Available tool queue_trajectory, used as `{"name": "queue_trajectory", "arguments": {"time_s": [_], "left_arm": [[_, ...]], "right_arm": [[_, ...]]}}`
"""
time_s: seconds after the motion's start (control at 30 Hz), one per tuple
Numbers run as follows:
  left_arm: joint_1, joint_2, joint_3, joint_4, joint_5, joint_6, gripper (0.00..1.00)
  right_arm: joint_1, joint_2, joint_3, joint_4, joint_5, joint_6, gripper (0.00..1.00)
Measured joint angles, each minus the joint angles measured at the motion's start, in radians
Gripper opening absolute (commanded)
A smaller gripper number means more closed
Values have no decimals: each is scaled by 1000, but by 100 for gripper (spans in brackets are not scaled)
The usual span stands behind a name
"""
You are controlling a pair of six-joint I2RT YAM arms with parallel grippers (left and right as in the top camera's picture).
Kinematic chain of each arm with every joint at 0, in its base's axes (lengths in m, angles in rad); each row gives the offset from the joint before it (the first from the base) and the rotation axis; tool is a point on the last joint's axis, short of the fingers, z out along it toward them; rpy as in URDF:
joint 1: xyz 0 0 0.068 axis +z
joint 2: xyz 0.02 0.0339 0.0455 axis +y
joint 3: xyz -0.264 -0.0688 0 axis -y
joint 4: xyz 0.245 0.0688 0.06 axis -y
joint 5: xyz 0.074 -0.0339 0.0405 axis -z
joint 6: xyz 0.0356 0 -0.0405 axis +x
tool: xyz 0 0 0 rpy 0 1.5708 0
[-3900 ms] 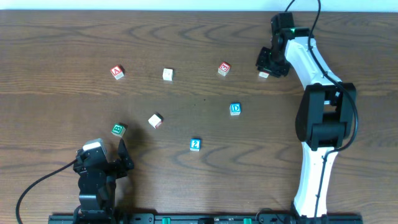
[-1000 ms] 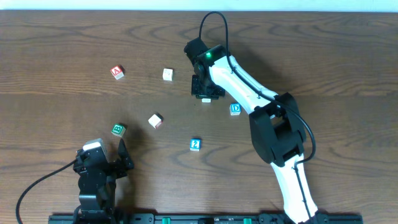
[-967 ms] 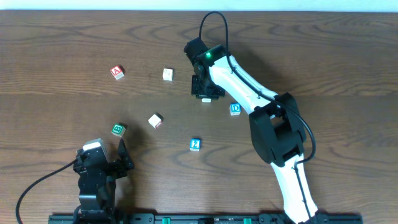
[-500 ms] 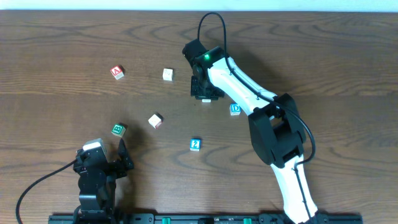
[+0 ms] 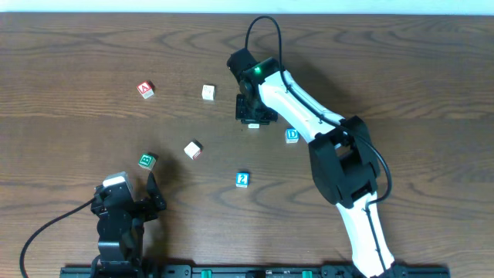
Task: Spell out Ai2
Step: 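Lower the red 'I' block left of the blue 'D' and release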
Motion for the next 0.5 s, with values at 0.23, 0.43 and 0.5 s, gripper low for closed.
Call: {"name": "queue_trajectory", "arguments": {"time_s": [0.23,0.43,0.5], "left_arm": [[0,0,0,0,0,0,95],[0,0,0,0,0,0,95],[0,0,0,0,0,0,96]], "right_arm": [[-2,0,0,1,-3,-5,1],[-2,0,-1,1,-3,-8,6],[-2,0,-1,1,-3,-10,9]]}}
